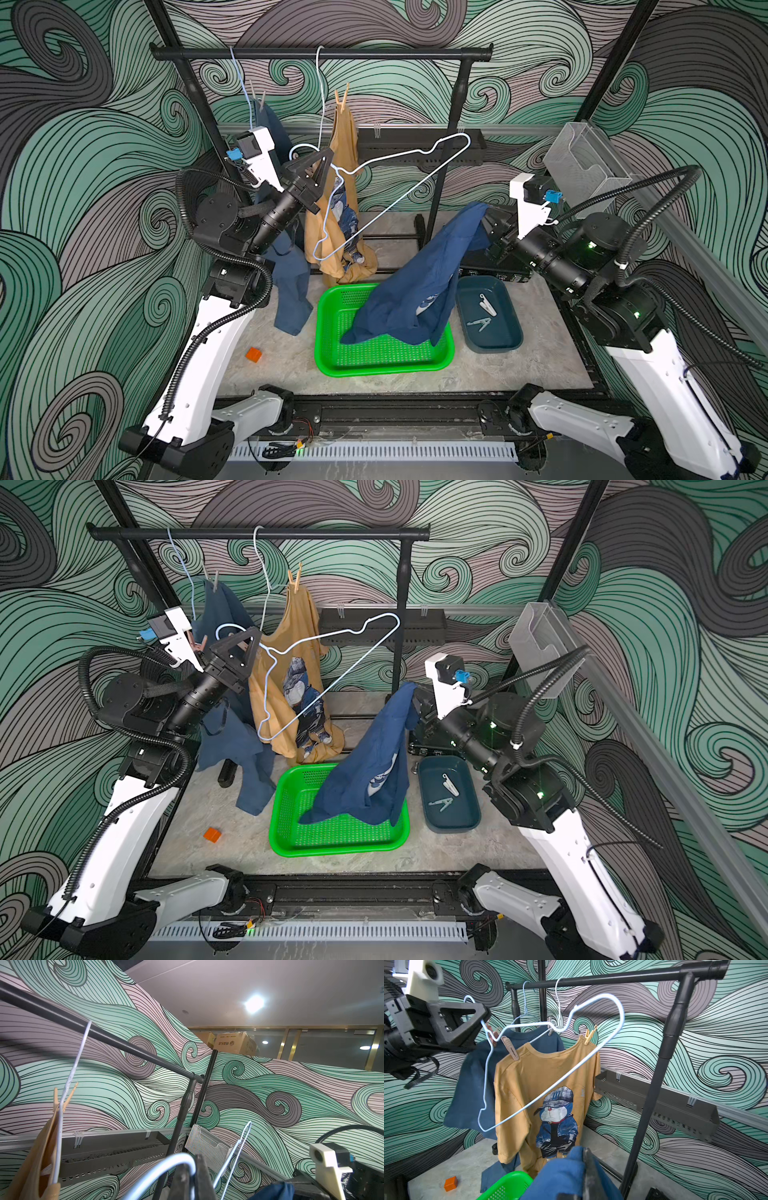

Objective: Remove the clothespins securing t-shirts to the hanger
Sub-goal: Place the T-shirt in the basket.

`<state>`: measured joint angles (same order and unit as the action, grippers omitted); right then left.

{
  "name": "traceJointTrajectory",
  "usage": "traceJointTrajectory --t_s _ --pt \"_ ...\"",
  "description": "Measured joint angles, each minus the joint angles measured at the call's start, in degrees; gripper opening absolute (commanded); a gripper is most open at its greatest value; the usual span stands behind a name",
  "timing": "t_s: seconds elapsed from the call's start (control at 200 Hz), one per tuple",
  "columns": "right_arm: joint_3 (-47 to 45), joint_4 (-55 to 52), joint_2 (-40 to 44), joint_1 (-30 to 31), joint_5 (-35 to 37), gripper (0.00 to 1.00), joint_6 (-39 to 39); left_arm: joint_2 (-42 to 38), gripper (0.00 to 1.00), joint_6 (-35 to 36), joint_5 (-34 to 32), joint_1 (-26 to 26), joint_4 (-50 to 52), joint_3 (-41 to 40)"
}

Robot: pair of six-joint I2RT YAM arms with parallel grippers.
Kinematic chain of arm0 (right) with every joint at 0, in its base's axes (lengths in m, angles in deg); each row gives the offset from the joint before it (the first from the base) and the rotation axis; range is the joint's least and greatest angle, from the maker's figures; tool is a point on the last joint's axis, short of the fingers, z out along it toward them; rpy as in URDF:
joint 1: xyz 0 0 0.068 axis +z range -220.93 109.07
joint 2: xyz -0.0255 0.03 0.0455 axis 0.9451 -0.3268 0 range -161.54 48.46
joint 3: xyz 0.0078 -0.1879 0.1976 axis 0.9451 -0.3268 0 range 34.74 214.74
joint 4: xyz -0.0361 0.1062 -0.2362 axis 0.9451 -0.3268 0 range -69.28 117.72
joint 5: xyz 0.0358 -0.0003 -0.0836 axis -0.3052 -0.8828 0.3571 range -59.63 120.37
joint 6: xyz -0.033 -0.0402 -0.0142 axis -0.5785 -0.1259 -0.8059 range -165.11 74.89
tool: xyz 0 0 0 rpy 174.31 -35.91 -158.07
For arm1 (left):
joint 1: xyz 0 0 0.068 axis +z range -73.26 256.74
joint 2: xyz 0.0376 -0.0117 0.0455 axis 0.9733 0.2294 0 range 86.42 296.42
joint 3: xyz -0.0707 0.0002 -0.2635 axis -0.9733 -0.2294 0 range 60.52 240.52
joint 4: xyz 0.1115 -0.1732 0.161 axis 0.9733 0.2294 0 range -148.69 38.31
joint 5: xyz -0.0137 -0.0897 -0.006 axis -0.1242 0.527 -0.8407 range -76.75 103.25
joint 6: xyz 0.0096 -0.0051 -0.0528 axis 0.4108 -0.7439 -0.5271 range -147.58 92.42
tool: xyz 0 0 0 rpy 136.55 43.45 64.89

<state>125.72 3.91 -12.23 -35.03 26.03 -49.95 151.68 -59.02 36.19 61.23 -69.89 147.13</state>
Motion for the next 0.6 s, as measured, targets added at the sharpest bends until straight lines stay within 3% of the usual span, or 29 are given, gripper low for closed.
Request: traceJointTrajectory --t_s 0.27,0.47,0.6 --pt "-11.0 -0.1 -2.0 6.5 -0.5 0.00 4.3 -0.9 0.00 3.5 -1.6 0.0 2.8 0.0" --pt "-12.5 -0.5 -5.2 12.8 -0.2 0.00 7.3 -1.4 0.00 5.6 -2.4 0.7 5.1 0.0" --pt "-15.3 0.5 -5.7 13.9 0.5 0.00 10.2 -1.4 0.00 6.5 -2.8 1.0 6.2 0.0"
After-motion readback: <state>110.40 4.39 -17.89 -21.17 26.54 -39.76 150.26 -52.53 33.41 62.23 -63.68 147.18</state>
